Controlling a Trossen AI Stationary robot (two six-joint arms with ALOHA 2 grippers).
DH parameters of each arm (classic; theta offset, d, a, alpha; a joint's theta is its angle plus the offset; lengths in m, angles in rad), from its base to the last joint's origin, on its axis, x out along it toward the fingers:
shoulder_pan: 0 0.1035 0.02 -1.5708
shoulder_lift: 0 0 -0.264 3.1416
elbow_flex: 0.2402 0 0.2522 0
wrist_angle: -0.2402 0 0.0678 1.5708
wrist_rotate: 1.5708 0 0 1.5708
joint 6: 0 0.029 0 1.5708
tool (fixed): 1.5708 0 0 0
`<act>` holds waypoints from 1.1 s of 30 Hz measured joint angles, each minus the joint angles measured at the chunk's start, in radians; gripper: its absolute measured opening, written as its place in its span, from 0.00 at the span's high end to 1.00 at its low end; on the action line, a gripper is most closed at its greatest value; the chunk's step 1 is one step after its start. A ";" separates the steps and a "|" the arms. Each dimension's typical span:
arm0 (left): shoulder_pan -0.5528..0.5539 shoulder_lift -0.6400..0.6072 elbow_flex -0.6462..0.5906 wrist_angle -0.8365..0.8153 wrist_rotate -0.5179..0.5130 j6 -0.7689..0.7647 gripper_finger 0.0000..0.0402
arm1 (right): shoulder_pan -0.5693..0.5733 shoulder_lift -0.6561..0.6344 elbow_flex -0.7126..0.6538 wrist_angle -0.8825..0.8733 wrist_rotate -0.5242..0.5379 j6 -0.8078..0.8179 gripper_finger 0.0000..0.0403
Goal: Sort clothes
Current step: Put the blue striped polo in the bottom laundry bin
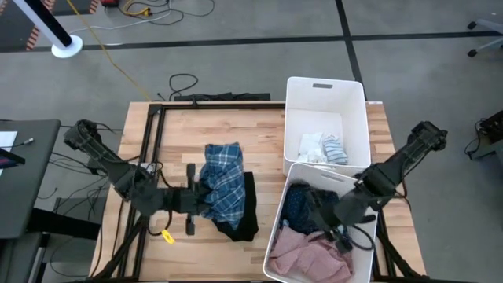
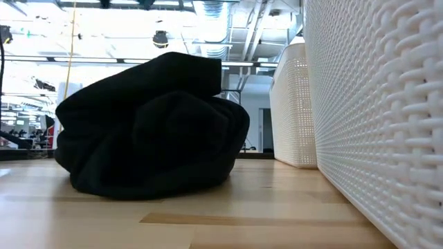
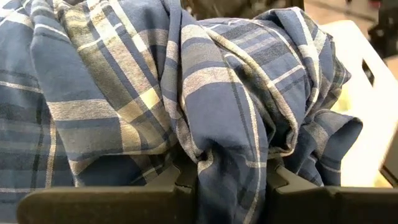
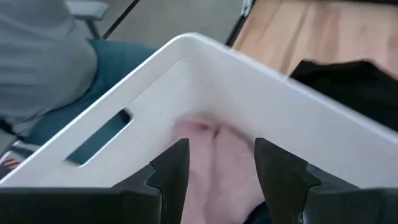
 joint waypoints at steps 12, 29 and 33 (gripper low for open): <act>0.215 0.022 0.000 0.309 0.275 0.137 0.84 | 0.156 -0.002 0.000 -0.066 0.000 0.148 0.51; 0.345 0.416 0.372 0.403 0.596 0.192 0.84 | 0.277 -0.112 0.000 -0.124 0.054 0.204 0.51; 0.363 0.531 0.498 0.385 0.662 0.191 0.84 | 0.317 -0.157 0.000 -0.186 0.057 0.300 0.51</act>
